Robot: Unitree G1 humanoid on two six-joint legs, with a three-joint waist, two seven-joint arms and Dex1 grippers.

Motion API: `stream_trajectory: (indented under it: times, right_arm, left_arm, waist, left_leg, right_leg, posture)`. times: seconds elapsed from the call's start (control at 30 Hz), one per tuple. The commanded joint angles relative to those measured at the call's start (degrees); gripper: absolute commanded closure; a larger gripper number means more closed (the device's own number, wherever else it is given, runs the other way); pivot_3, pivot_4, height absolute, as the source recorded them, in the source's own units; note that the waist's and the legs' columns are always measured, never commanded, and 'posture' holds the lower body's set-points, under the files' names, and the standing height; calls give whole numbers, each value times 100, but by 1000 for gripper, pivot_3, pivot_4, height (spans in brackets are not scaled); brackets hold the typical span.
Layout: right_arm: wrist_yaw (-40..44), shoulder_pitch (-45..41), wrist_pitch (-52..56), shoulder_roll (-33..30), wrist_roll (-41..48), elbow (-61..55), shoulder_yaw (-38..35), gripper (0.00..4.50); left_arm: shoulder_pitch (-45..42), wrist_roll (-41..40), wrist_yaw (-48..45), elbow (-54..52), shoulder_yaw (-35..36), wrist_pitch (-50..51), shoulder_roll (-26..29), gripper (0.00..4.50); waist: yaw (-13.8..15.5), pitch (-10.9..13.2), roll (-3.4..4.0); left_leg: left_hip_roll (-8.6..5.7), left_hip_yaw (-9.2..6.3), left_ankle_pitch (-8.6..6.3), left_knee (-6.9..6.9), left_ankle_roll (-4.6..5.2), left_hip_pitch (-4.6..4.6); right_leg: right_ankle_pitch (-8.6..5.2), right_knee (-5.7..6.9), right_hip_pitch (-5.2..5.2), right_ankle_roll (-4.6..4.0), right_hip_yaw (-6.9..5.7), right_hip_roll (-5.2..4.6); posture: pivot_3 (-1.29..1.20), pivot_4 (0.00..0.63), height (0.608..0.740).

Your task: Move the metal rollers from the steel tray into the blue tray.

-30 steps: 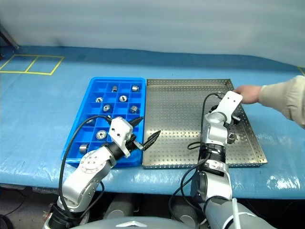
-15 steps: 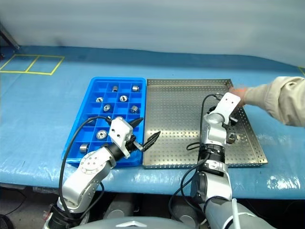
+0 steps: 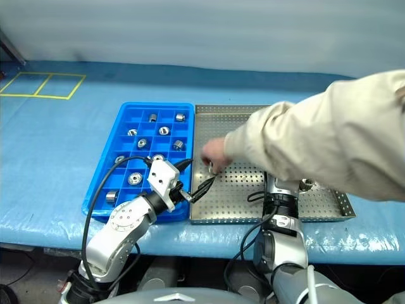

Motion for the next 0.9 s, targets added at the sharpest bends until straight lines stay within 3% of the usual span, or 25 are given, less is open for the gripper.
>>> stream_trajectory:
  times: [0.03, 0.23, 0.47, 0.67, 0.9]
  right_arm:
    - [56, 30, 65, -5, -25, -419, 131, 32]
    - [540, 238, 292, 35, 58, -911, 387, 32]
    - [2235, 882, 1015, -81, 429, -2499, 1455, 32]
    - [4175, 1465, 1527, -1008, 797, -3713, 2697, 32]
    - [5123, 1703, 1944, -1761, 957, -4333, 3147, 32]
  left_arm:
    - [-51, 27, -6, -104, -25, -127, -50, 0]
    - [-43, 13, 34, -93, 96, -190, -71, 0]
    - [67, 115, 198, -76, 482, -465, 0, 0]
    - [168, 115, 237, -114, 816, -557, 100, 0]
    - [230, 100, 216, -159, 985, -558, 164, 0]
  waist:
    - [-2, 0, 0]
    - [-11, 0, 1]
    - [-13, 3, 5]
    - [46, 4, 4]
    - [130, 5, 1]
  left_leg:
    - [0, -1, 0, 0, 0, 0]
    - [1, -6, 0, 0, 0, 1]
    - [3, -16, 0, -3, 1, 1]
    - [5, -20, 0, -1, 1, 1]
    - [2, -20, -1, 6, 1, -1]
  right_leg:
    - [0, 0, 0, 0, 0, 0]
    - [0, 0, 0, 1, 0, 0]
    - [-1, -1, -2, 0, 0, 1]
    - [-3, -6, 1, 0, -2, -3]
    - [-3, -7, 2, 1, -5, -6]
  posture:
    - [236, 150, 740]
    - [228, 150, 740]
    - [237, 150, 740]
    - [262, 150, 740]
    - [284, 150, 740]
